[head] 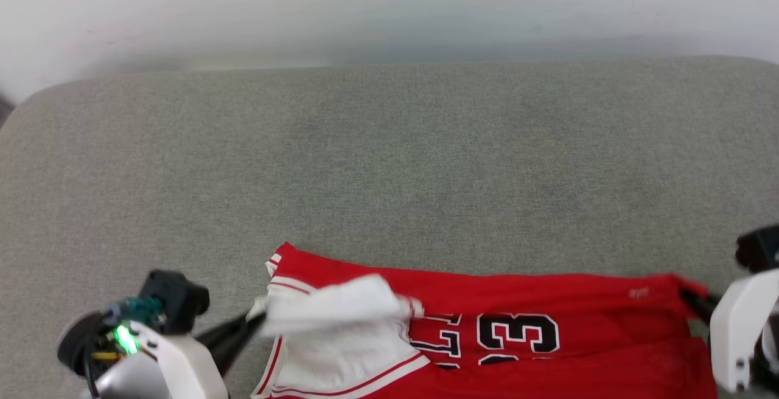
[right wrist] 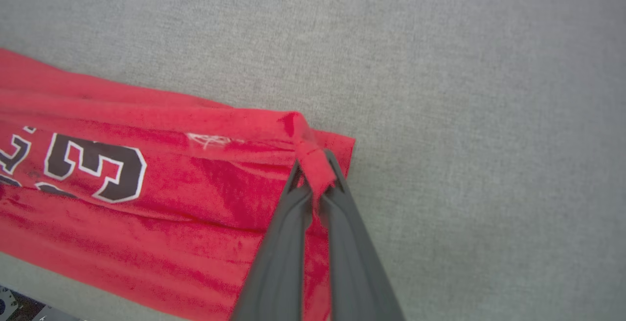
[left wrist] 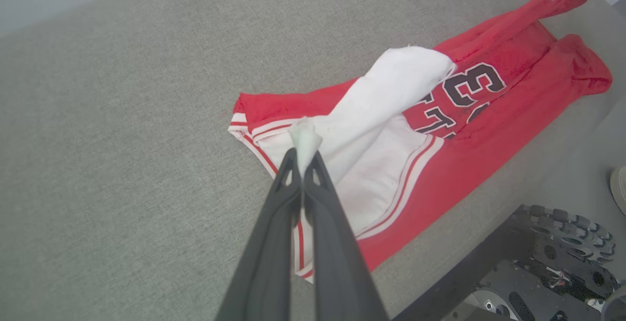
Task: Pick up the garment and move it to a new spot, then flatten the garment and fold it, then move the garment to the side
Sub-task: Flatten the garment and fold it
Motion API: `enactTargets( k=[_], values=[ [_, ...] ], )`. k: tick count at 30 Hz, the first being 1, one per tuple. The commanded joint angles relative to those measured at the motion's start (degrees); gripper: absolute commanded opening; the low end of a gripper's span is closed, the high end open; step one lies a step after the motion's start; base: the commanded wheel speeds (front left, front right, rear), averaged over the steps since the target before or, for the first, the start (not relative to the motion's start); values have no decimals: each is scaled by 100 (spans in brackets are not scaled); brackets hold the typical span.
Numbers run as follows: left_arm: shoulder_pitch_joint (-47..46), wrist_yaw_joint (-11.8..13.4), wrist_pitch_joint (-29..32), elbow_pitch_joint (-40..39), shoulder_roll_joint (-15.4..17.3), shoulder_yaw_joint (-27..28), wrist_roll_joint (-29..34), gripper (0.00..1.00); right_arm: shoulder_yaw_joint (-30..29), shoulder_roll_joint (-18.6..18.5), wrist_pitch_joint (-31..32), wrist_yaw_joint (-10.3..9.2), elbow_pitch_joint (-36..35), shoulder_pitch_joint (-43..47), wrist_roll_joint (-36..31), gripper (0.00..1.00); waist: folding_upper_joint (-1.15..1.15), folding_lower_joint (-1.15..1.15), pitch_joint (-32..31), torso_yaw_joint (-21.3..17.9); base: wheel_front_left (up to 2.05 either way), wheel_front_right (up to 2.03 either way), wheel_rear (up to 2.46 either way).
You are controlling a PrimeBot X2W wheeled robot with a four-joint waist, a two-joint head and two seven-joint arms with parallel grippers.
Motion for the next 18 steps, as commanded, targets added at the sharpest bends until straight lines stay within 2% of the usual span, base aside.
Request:
enactTargets(
  k=[1, 9, 18],
  values=[
    [112, 18, 4, 2, 12, -42, -22, 0, -30, 29, 32, -2, -64, 160, -29, 0, 0, 1, 0, -4, 0, 0, 0],
    [510, -6, 59, 263, -75, -432, 71, 0, 106, -65, 188, -3, -265, 896, -155, 0, 0, 1, 113, -31, 0, 0, 0],
    [291, -193, 79, 818, -344, -779, 324, 0, 567, -341, -7, -3, -59, 831, -227, 0, 0, 1, 242, -40, 0, 0, 0]
  ],
)
